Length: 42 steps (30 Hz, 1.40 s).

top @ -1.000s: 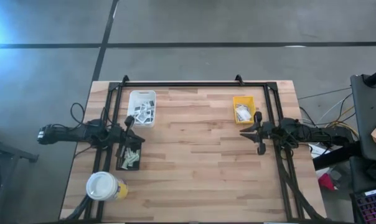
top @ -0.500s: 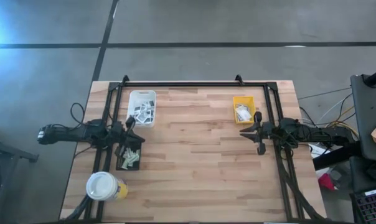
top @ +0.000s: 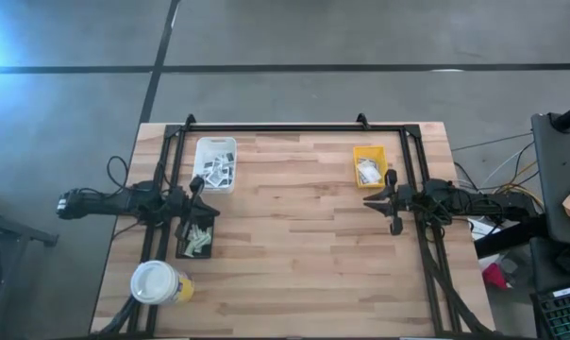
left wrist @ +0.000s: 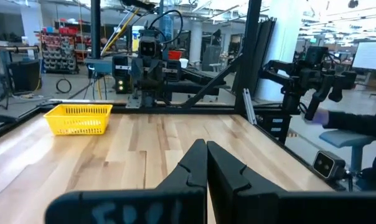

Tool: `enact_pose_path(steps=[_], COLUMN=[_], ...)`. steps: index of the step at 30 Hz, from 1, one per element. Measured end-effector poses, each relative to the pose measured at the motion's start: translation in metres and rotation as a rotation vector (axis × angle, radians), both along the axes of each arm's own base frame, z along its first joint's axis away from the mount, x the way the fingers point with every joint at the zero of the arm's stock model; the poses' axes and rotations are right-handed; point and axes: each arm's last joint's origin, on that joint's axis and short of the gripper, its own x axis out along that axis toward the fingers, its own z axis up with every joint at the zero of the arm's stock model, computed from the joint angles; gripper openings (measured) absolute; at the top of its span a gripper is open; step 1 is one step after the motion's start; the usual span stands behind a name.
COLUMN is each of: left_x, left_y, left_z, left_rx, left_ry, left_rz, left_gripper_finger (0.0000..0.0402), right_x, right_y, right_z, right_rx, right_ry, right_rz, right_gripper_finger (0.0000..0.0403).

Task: Pick & Place First Aid Supplies
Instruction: Return to Home Position

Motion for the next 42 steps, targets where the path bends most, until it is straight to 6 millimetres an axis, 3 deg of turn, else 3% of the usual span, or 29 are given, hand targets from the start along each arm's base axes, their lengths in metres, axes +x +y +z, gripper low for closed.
enact_pose_path(steps=[42], left_x=[0.0], left_y=[0.0], left_z=[0.0002], left_rx=[-0.036], left_ry=[0.004], left_rz=[0.0], left_gripper_finger=[0.0003], right_x=[0.0], right_y=[0.0], right_z=[0.0], right_rx=[0.0], right_ry=[0.0], right_rz=[0.0], right_gripper_finger=[0.0057])
